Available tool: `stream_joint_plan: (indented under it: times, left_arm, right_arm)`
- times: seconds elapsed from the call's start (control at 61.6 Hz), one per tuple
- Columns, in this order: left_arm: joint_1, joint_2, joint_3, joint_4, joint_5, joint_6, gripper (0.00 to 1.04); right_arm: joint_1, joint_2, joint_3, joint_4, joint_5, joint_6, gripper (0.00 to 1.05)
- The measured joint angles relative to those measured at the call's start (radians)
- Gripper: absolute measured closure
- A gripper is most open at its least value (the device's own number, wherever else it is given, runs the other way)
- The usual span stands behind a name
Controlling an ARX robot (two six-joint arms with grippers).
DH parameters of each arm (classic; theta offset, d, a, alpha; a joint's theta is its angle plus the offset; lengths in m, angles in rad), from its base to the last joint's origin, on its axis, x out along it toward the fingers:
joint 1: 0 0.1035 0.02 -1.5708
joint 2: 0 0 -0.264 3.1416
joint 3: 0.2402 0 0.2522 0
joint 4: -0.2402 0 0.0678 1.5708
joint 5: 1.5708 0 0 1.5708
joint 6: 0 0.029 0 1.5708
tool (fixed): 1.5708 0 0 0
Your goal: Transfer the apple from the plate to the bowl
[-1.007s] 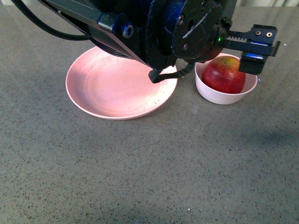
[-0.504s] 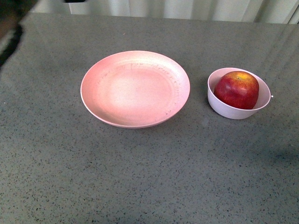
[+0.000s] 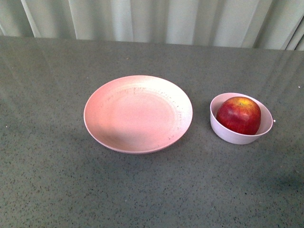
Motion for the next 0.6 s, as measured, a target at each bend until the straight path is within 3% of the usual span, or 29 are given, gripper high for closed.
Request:
stream_joint_plan:
  times: [0.325, 0.406, 0.601]
  left_arm:
    - [0.097, -0.348, -0.102, -0.244, 0.093, 0.0, 1.03]
    - [0.157, -0.418, -0.113, -0.302, 0.176, 0.002, 1.03]
    - [0.189, -0.576, -0.126, -0.441, 0.187, 0.003, 1.03]
  right_arm:
    - [0.0, 0.0, 0.0, 0.0, 0.0, 0.0, 0.09]
    - [0.0, 0.0, 0.0, 0.0, 0.0, 0.0, 0.09]
    - [0.0, 0.0, 0.0, 0.0, 0.0, 0.0, 0.09]
